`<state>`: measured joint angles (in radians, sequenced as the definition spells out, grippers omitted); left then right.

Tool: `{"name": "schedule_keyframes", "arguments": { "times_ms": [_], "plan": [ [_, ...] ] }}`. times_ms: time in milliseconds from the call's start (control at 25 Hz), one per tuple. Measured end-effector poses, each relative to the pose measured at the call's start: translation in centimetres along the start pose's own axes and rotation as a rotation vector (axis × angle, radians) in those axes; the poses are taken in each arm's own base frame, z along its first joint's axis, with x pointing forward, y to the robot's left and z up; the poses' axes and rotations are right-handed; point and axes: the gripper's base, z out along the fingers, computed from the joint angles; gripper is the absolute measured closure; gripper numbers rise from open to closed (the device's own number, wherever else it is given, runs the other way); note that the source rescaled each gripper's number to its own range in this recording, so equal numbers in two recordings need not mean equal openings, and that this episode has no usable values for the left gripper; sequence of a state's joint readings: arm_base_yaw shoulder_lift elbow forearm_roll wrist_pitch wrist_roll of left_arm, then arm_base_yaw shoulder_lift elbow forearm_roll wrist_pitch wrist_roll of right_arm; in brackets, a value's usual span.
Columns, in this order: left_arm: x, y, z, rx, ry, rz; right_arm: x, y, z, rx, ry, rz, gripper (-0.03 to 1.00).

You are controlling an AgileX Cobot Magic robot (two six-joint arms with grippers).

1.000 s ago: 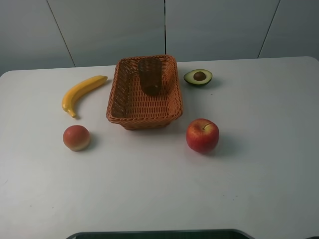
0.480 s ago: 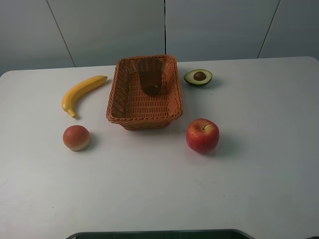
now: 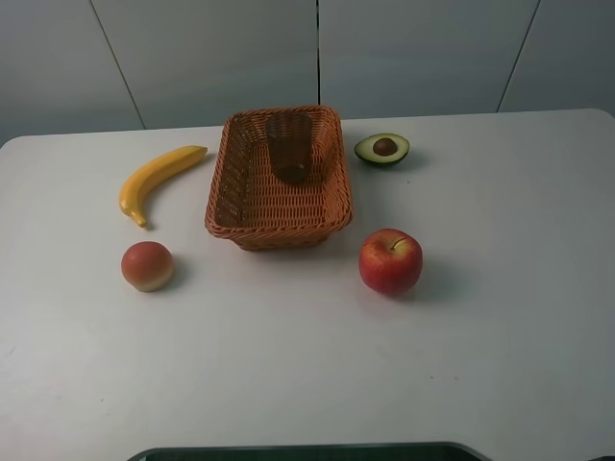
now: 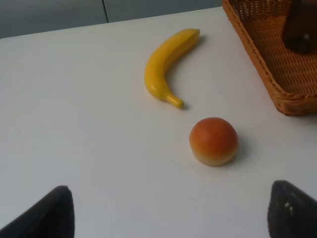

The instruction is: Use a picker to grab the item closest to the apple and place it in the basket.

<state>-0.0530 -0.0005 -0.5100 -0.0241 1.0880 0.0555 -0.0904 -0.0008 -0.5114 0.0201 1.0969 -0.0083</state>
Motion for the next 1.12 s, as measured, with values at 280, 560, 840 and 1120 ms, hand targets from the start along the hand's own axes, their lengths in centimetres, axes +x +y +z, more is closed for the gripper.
{"name": "schedule_keyframes", "arguments": {
  "times_ms": [280, 560, 840, 1120],
  "plan": [
    [0.0, 0.0, 0.0, 0.0, 0.0, 0.0, 0.0, -0.02, 0.0, 0.002, 0.0, 0.007, 0.0],
    [0.0, 0.0, 0.0, 0.0, 0.0, 0.0, 0.0, -0.03, 0.0, 0.003, 0.0, 0.007, 0.0],
    [0.0, 0.0, 0.0, 0.0, 0.0, 0.0, 0.0, -0.03, 0.0, 0.003, 0.0, 0.007, 0.0],
    [0.0, 0.0, 0.0, 0.0, 0.0, 0.0, 0.0, -0.03, 0.0, 0.003, 0.0, 0.007, 0.0]
  ]
}}
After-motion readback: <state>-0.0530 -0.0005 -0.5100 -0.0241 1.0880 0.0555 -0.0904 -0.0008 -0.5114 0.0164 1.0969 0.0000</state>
